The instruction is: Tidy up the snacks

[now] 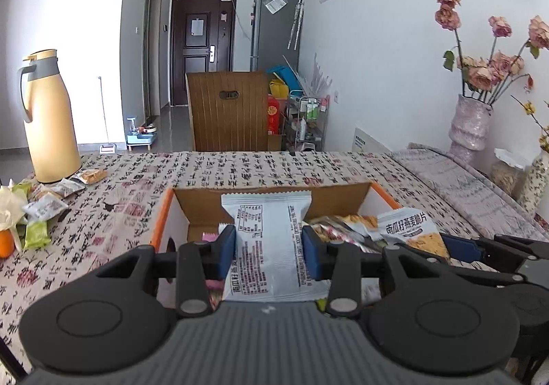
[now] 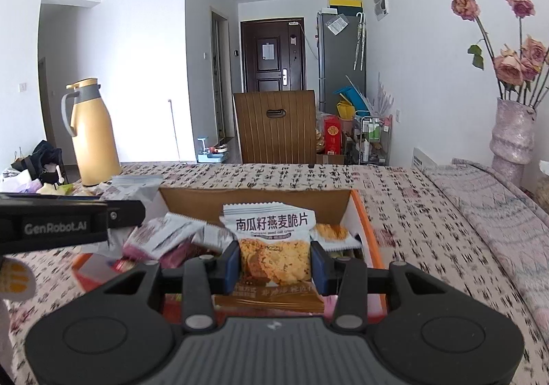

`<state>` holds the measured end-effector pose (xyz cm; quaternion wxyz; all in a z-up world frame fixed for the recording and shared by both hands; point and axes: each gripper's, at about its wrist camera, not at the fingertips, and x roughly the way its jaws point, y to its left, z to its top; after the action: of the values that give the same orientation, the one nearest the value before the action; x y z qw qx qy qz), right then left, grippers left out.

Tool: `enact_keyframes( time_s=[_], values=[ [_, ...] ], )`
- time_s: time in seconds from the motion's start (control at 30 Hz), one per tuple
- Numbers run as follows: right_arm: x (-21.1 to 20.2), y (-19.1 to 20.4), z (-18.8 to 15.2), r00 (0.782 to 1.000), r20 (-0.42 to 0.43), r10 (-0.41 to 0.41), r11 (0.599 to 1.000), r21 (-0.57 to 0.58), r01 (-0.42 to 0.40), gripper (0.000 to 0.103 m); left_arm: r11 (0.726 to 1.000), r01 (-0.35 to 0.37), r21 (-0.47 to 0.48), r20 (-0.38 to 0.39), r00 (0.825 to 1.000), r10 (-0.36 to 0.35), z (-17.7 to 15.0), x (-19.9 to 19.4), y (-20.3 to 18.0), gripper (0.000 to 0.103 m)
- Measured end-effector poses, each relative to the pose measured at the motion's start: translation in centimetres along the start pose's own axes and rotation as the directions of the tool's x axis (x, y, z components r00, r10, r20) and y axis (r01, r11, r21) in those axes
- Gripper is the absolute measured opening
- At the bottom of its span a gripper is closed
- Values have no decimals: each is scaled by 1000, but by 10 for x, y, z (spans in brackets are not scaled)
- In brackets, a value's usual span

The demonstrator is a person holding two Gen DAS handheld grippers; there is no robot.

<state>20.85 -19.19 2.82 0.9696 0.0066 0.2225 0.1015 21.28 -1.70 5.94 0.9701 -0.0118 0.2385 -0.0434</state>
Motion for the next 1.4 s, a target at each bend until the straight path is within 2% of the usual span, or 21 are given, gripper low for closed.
enact_keyframes(
  time_s=[0.27, 0.37, 0.43, 0.47, 0.5, 0.53, 0.6, 0.63, 0.67, 0.83, 1.13, 1.4],
  values=[
    [51, -4, 10, 998, -52, -35, 999, 2, 36, 41, 999, -36, -2, -31, 999, 36, 4, 34, 6, 42],
    [60, -8, 8, 997, -60, -41, 999, 11, 41, 42, 999, -50, -4, -36, 998, 50, 1, 40, 9, 45],
    [62, -11, 6, 997, -65, -43, 999, 22, 45, 43, 999, -53, -8, -38, 998, 52, 0, 41, 11, 56],
    [61, -12, 4, 997, -65, -42, 999, 30, 44, 46, 998, -60, -9, -34, 998, 60, -1, 40, 12, 69],
    [61, -13, 3, 997, -65, -40, 998, 35, 43, 54, 998, -68, -9, -26, 997, 68, -1, 39, 12, 78],
    [59, -14, 2, 997, -62, -41, 998, 39, 44, 64, 997, -71, -8, -17, 997, 71, -2, 37, 13, 80],
    [55, -17, 0, 998, -53, -43, 998, 48, 46, 79, 997, -74, -13, -11, 997, 74, -1, 33, 14, 88],
    [52, -17, -1, 998, -47, -45, 998, 49, 47, 86, 997, -79, -17, -6, 997, 79, -2, 31, 15, 92],
    [50, -18, -1, 998, -46, -46, 998, 48, 48, 88, 996, -86, -21, -1, 996, 86, -2, 29, 17, 102],
    [35, -18, -7, 998, -39, -49, 997, 52, 52, 103, 996, -82, -33, 20, 996, 82, -4, 14, 21, 103],
    [-2, -14, -18, 998, -23, -53, 996, 65, 54, 103, 996, -68, -56, 35, 997, 70, -17, -21, 26, 103],
    [-45, -15, -41, 998, -12, -55, 996, 69, 56, 103, 994, -78, -71, 33, 996, 81, -43, -54, 31, 103]
  ],
)
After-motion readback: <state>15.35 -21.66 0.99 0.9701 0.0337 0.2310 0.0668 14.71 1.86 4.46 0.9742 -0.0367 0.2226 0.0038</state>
